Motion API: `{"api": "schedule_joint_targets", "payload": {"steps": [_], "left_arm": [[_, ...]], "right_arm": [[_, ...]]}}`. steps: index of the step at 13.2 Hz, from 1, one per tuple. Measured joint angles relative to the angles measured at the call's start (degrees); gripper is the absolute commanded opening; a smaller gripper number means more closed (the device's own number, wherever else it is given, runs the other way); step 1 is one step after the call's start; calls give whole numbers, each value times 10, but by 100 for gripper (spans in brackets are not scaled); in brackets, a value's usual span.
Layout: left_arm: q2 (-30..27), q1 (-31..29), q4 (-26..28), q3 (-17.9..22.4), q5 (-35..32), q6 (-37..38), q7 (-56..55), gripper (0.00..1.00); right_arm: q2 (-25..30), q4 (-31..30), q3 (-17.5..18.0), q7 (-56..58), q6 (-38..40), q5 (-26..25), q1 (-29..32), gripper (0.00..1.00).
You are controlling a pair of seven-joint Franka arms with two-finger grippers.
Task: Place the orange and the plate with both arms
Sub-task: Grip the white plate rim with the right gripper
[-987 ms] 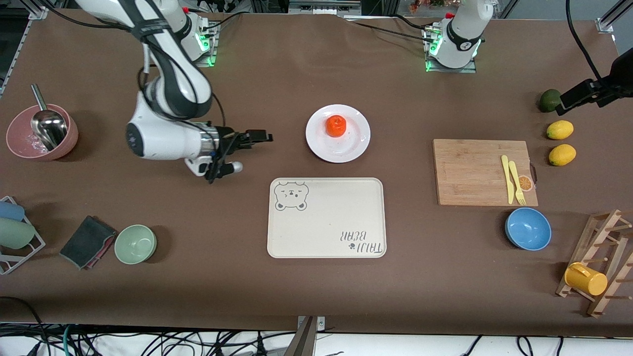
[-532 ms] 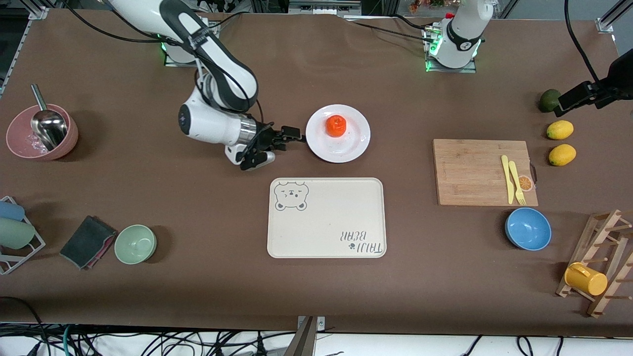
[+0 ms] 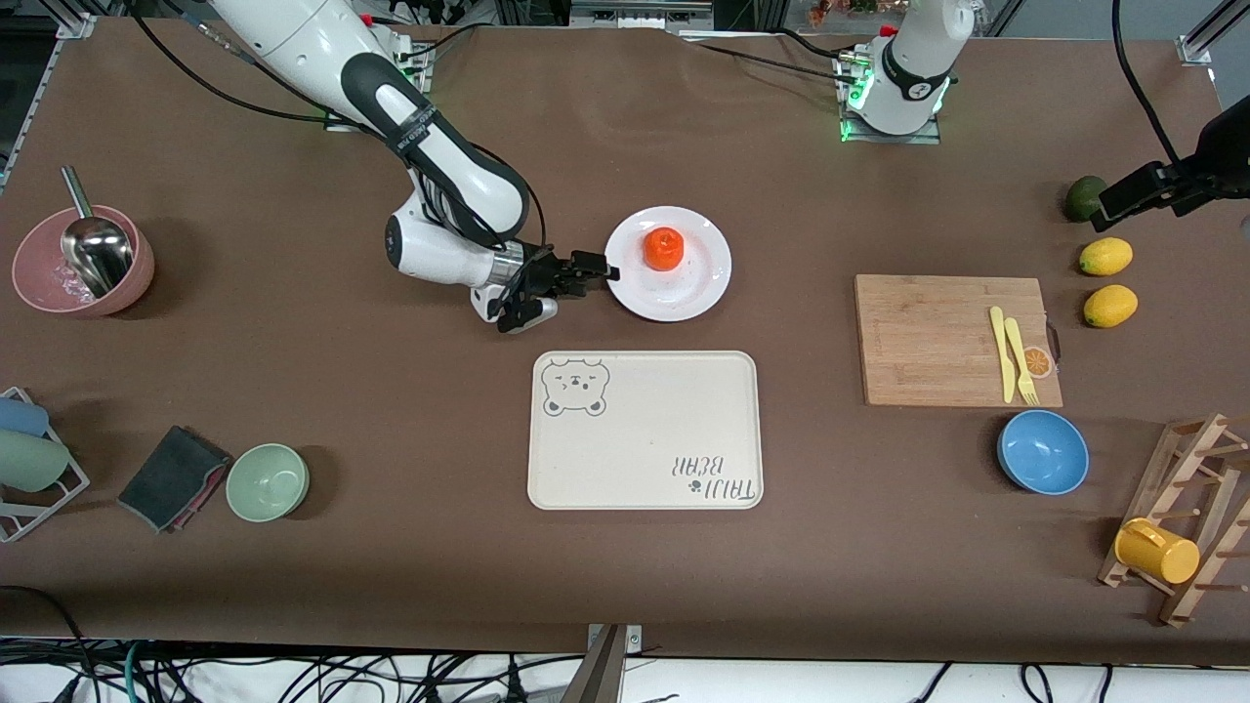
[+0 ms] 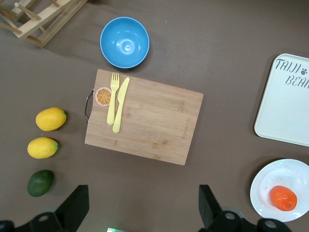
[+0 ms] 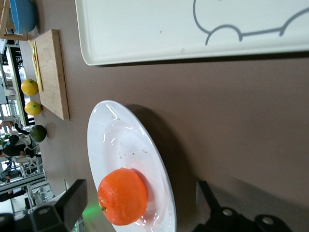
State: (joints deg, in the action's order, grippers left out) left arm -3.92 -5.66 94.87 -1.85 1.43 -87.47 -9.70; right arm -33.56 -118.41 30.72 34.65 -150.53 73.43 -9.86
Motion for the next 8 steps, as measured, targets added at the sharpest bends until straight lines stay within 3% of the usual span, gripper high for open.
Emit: {"api": "schedule_joint_targets", "payload": {"steps": [3,8], "left_arm": [[1,0,0,1,0,0,0,100],[1,0,0,1,0,0,0,100]], "right_arm": [[-6,1,1,5,-17,37,-21,100],[-22,1,2,14,-61,42,-54,99]]}}
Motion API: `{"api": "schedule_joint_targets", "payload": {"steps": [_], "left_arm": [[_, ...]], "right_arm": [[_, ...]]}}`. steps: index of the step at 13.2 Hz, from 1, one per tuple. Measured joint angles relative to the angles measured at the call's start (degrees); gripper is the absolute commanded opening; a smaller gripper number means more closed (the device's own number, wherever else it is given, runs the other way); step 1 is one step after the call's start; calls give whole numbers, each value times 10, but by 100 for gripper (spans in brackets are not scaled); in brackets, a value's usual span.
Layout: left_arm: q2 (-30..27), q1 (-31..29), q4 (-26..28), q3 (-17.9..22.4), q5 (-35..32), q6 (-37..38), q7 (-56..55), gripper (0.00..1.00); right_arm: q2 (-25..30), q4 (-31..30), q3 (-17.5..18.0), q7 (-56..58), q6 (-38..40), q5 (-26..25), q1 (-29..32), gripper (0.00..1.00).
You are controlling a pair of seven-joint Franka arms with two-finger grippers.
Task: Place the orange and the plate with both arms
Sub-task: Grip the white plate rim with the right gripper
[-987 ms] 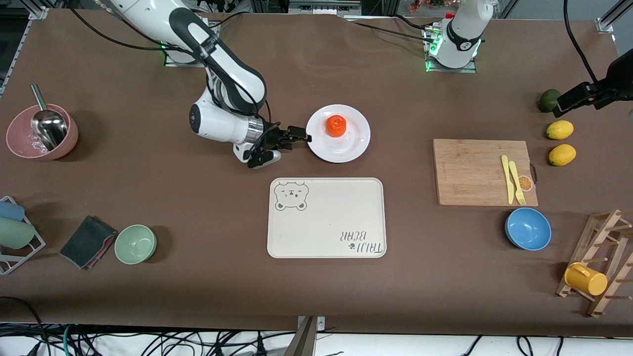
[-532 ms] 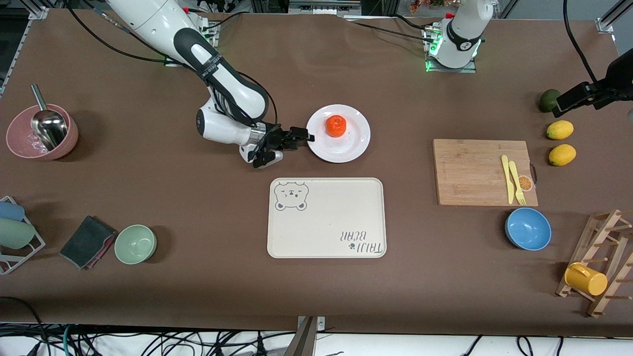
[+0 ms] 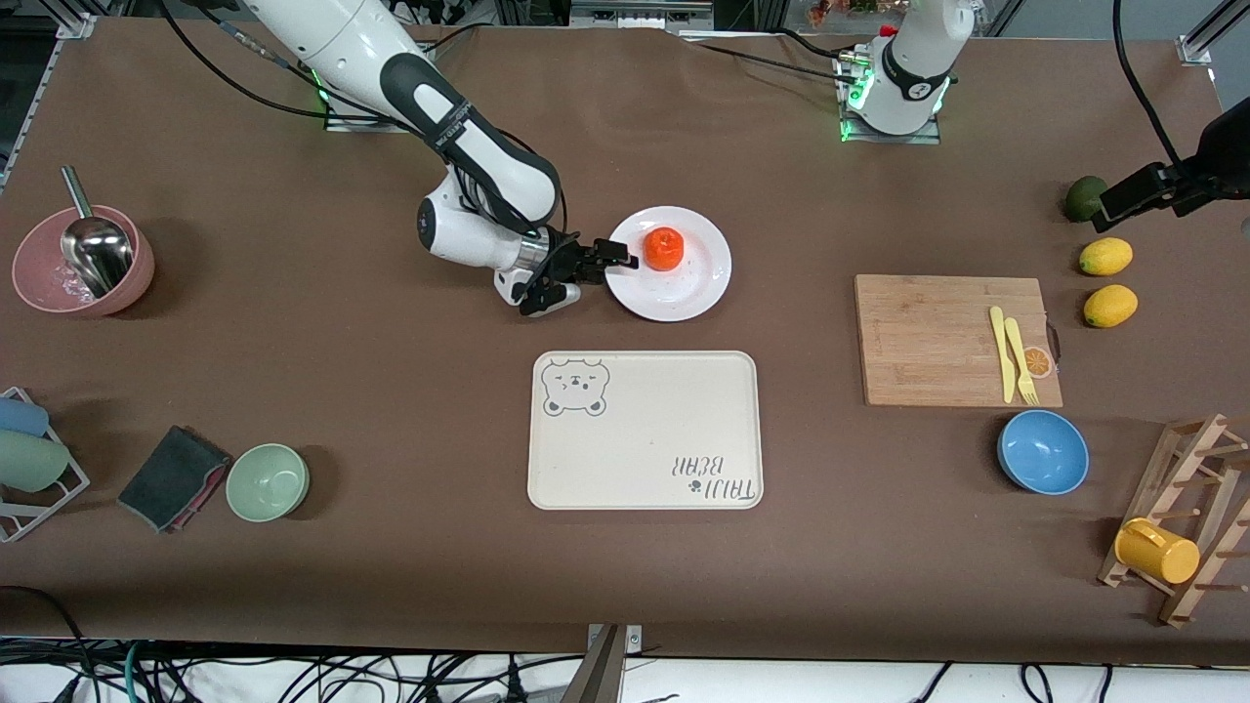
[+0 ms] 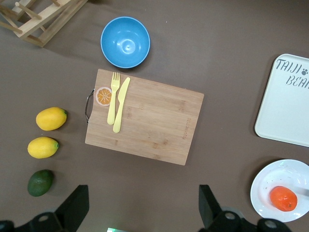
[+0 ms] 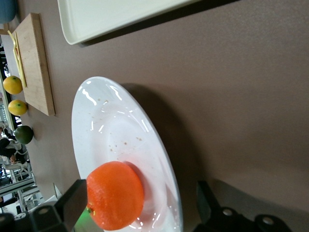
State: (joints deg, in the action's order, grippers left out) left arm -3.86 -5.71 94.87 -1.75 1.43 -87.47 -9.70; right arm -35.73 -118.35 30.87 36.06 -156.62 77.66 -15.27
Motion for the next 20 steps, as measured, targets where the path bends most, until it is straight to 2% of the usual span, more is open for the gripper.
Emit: {"api": "schedule_joint_targets", "payload": {"steps": [1,3,5,9,10,20], "left_arm": [[0,0,0,0,0,0,0,100],[0,0,-3,-1,0,0,0,100],[0,1,-7,-2,0,0,0,100],[0,2,-8,-3,0,0,0,100],[0,2,-9,-3,0,0,0,100],[1,3,-18,-5,0,0,0,100]], "right_arm": [[-3,0,0,3,-2,0,0,98],[-9,0,0,6,-3,0,-1,76],[-15,0,0,7,-3,0,-4,35],[-21,0,0,19,-4,1,-6,3],[-23,0,-1,27,-4,1,-6,0],[-24,19,-4,39,-5,3,-3,0]]}}
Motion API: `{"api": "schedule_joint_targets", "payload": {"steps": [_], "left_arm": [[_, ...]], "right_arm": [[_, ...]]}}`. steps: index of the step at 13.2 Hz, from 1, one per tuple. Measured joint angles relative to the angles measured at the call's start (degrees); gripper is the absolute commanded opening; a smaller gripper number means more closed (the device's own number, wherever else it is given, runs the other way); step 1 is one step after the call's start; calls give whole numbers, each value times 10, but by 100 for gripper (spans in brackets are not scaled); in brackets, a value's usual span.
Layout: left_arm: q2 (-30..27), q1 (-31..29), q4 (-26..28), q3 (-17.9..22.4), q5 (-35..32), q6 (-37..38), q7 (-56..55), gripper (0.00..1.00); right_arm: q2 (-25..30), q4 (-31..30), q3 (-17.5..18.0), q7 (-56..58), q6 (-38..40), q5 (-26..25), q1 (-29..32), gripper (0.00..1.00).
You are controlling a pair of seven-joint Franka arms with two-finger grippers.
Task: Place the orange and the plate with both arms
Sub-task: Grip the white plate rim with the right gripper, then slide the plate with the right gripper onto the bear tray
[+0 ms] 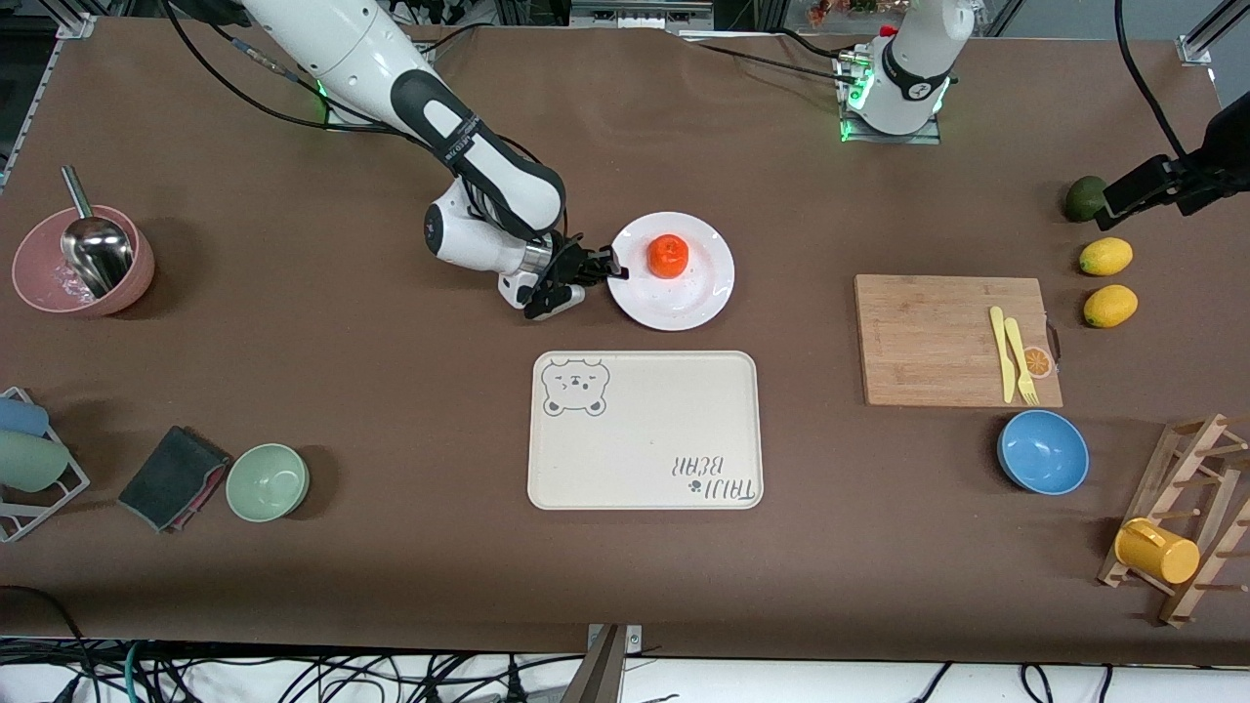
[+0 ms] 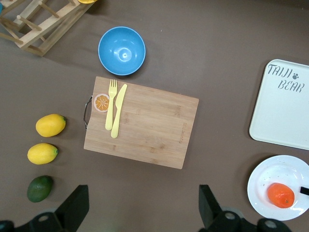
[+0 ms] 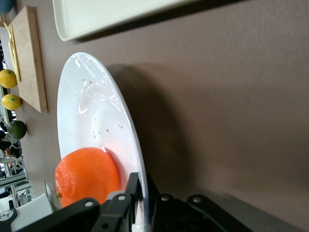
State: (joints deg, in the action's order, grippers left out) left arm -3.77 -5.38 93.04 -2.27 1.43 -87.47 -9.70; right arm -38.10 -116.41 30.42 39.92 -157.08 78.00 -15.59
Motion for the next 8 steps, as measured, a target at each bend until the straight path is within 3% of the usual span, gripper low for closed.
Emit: {"api": "schedule_joint_targets", "payload": {"steps": [8], "left_arm": [[5,0,-3,0,0,0,0,100]], "right_arm": [[0,78,-2,-61,-2,2,9,0]]}}
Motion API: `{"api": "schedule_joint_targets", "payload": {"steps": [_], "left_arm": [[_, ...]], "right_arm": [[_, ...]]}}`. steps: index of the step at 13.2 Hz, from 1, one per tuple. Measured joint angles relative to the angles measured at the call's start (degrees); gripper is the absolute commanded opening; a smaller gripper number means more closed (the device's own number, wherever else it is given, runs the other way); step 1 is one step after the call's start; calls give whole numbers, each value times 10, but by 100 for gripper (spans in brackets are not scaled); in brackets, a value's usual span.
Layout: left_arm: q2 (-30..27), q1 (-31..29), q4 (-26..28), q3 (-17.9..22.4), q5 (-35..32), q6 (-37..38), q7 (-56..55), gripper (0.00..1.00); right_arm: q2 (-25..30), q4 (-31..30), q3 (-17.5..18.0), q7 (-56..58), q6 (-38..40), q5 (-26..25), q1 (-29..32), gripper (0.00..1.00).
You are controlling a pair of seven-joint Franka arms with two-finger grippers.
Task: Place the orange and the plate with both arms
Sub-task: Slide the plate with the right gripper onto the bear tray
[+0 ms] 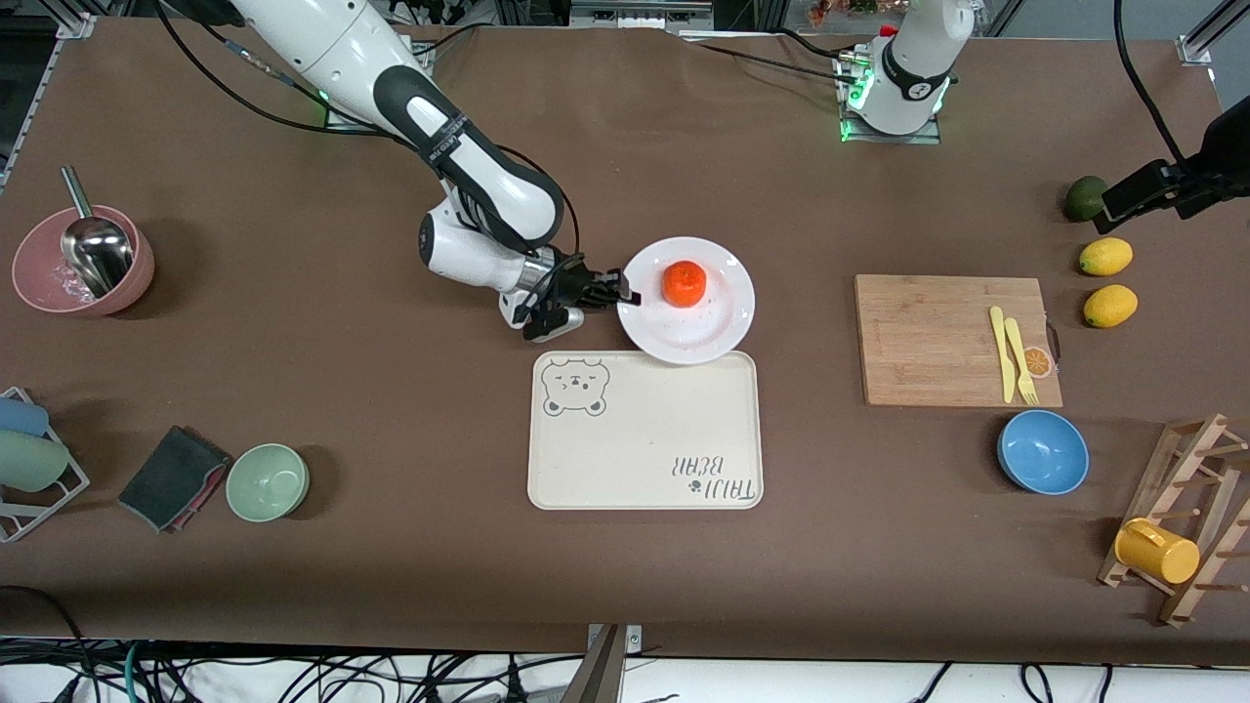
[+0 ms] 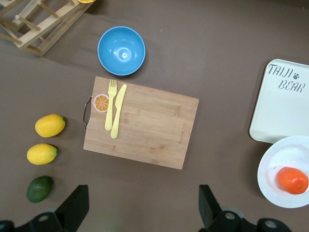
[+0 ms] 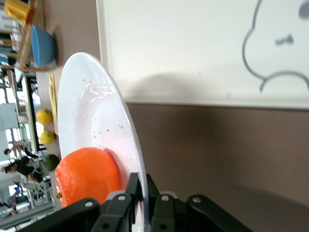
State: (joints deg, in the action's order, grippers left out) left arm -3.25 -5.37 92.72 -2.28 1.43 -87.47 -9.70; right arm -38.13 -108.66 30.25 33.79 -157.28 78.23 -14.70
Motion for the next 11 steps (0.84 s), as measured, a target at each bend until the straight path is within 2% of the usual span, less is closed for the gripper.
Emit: {"api": "schedule_joint_targets", "payload": {"steps": [2,5,9,11], "left_arm": [[0,0,0,0,0,0,0,100],[0,0,-1,-1,0,0,0,100],[0,1,-1,-5,0,0,0,100],[0,1,-1,-10,0,0,0,100]], "right_arm": [[0,34,-15,-30,-3,0,2,0],[-12,82,-57,-38,-2,-5,4,0],[-73,151,-91,-38,-2,-25,6,0],[-103,176,-94,-38,-2,-26,3,0]]}}
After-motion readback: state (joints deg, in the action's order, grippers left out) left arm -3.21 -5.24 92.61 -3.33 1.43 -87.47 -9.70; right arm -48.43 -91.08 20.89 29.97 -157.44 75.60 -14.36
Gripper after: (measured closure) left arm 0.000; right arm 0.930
